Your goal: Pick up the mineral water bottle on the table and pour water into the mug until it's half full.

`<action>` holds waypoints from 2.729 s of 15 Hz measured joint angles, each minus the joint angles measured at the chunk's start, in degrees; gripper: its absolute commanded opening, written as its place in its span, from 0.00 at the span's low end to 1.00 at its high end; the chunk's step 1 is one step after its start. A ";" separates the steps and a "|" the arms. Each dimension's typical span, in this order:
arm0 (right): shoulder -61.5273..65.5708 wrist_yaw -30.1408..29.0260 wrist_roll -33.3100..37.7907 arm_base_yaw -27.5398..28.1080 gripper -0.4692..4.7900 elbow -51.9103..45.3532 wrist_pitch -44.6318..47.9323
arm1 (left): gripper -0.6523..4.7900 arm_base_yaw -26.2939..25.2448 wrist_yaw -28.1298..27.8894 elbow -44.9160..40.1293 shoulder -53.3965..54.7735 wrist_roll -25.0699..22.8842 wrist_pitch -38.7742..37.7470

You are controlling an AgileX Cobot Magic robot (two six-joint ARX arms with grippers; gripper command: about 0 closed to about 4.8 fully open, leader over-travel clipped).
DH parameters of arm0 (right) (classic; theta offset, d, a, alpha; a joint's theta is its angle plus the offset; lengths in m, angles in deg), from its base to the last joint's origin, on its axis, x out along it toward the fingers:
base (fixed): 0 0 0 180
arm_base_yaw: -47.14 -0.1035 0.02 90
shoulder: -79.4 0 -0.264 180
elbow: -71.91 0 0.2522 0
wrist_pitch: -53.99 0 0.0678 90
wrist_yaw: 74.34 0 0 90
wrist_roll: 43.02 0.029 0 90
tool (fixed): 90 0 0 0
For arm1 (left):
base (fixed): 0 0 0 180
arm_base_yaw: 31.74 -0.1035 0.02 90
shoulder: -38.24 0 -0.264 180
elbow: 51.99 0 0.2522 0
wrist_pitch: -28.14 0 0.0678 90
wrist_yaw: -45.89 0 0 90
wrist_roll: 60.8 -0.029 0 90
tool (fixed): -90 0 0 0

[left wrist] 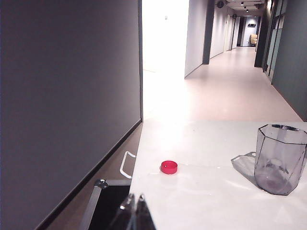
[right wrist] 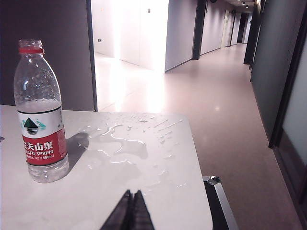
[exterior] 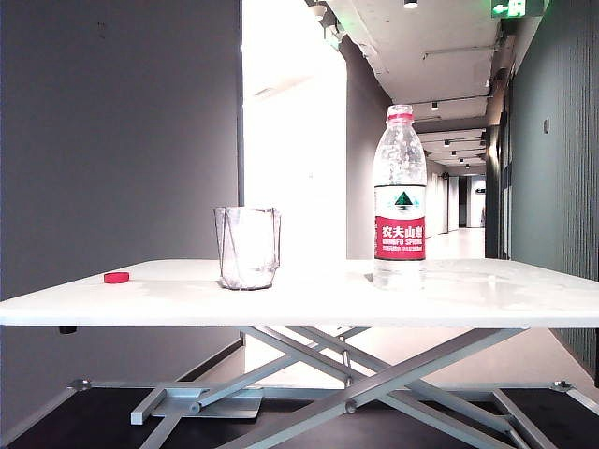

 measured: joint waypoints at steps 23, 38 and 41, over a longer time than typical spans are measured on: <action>33.83 -19.52 2.80 -6.82 1.00 9.49 18.38 | 0.11 0.00 30.80 -0.02 0.00 2.40 -3.87; 102.99 -32.74 3.34 -7.54 1.00 43.36 47.25 | 0.11 0.00 29.92 -0.02 0.00 2.32 -7.58; 107.36 -33.31 3.37 -7.54 1.00 47.10 47.23 | 0.11 0.00 29.92 -0.02 0.00 1.05 -9.51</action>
